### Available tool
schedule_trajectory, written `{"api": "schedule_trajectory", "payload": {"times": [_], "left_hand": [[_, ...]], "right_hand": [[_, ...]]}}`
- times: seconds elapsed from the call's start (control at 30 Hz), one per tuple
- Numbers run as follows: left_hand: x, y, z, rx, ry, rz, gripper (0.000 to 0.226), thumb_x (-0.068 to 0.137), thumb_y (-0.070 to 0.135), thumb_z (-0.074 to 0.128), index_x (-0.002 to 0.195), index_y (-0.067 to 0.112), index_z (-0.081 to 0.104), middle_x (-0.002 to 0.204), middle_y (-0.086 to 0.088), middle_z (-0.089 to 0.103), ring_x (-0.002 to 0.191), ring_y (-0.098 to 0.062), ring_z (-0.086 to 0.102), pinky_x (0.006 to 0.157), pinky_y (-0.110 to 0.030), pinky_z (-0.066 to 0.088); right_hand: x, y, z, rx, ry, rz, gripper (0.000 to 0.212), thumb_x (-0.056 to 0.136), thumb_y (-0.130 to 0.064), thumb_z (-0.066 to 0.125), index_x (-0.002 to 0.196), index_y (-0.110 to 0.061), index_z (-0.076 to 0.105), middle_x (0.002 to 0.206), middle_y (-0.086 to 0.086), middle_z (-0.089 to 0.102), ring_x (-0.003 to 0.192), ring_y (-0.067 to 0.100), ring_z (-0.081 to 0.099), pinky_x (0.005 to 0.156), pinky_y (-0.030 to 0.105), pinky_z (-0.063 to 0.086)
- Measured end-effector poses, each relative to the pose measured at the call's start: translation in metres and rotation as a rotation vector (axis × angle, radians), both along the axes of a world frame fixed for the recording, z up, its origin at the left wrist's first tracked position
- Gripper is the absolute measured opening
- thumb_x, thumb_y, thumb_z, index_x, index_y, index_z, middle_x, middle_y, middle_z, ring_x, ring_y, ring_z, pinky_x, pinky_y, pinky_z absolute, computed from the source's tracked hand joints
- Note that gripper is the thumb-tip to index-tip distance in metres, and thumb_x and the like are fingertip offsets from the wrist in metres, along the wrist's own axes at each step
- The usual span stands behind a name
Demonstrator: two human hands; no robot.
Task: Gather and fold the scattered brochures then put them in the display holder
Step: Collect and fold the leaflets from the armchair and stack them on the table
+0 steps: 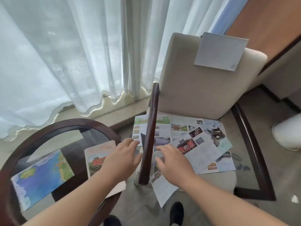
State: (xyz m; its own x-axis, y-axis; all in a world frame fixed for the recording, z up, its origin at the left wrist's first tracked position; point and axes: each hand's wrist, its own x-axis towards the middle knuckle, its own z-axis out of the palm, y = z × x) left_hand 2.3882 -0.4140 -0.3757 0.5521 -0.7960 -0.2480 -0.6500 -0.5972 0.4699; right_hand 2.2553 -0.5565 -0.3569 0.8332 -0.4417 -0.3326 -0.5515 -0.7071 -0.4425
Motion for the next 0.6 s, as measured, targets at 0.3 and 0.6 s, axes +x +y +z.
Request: {"api": "schedule_trajectory", "payload": {"times": [0.3, 0.6], "left_hand": [[-0.089, -0.11, -0.029, 0.139, -0.013, -0.085, 0.051, 0.096, 0.046, 0.042, 0.143, 0.028, 0.037, 0.143, 0.005, 0.043, 0.124, -0.02, 0.05, 0.1, -0.036, 0.043], [-0.153, -0.139, -0.101, 0.493, -0.006, -0.183, 0.047, 0.094, 0.041, 0.043, 0.137, 0.024, 0.043, 0.133, -0.001, 0.051, 0.118, -0.027, 0.052, 0.094, -0.04, 0.044]], "right_hand": [[-0.098, -0.116, -0.044, 0.088, 0.088, -0.072, 0.041, 0.097, -0.037, 0.044, 0.136, -0.024, 0.048, 0.135, -0.005, 0.051, 0.123, 0.017, 0.046, 0.096, 0.036, 0.046], [-0.151, -0.182, -0.09, 0.149, 0.157, -0.017, 0.042, 0.096, -0.033, 0.047, 0.137, -0.022, 0.048, 0.134, -0.002, 0.052, 0.123, 0.019, 0.047, 0.098, 0.033, 0.042]]}}
